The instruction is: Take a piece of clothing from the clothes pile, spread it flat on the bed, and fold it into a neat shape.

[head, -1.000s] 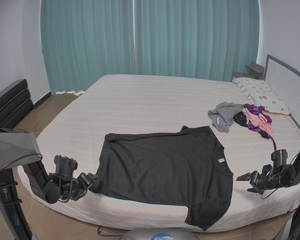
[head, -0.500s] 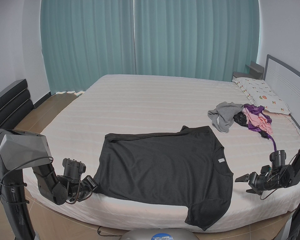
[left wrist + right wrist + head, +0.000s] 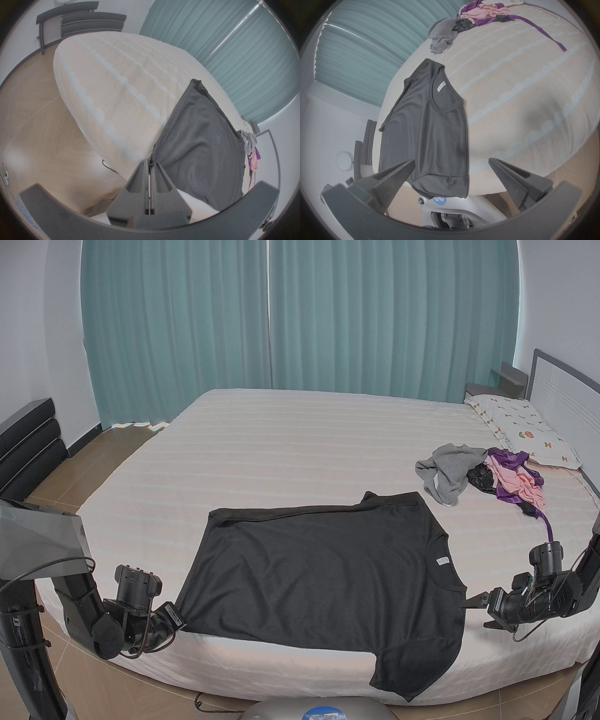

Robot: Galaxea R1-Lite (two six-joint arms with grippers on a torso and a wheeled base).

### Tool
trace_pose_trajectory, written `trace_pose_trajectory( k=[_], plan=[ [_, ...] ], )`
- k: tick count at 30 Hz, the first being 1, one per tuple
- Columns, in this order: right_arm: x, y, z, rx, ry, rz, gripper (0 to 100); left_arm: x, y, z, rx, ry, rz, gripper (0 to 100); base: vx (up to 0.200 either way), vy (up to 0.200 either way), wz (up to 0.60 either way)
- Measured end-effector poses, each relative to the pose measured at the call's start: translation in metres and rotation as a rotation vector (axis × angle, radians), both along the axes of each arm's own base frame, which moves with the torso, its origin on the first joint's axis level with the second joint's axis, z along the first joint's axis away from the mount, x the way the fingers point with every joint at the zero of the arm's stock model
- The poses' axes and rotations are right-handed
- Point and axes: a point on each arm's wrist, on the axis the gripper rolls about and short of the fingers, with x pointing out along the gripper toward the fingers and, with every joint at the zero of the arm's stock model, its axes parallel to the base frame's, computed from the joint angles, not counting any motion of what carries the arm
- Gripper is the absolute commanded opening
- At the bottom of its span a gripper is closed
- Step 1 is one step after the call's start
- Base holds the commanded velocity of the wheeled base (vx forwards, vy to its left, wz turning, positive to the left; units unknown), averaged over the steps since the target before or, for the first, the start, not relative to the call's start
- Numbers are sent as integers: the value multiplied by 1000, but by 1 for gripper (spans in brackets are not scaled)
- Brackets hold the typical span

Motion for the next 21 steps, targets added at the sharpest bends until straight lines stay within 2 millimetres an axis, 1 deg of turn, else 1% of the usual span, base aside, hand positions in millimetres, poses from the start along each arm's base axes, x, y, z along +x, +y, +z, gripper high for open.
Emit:
trace_pose_trajectory(
  k=[3, 7, 11, 16, 21],
  plan=[
    [0, 1, -2, -3, 8, 5, 100, -6, 4, 1, 23, 12, -16, 0, 0, 0, 0],
    [0, 4, -4, -19, 5, 24, 100, -9, 8, 2, 34, 19, -18, 0, 0, 0, 0],
    [-3, 8, -9, -47, 2, 56, 100, -9, 12, 3, 43, 22, -22, 0, 0, 0, 0],
    [-2, 15, -14, -93, -29, 111, 100, -9, 14, 3, 40, 18, -19, 0, 0, 0, 0],
    [0, 23, -20, -89, -28, 144, 100, -9, 14, 4, 41, 20, -19, 0, 0, 0, 0]
  ],
)
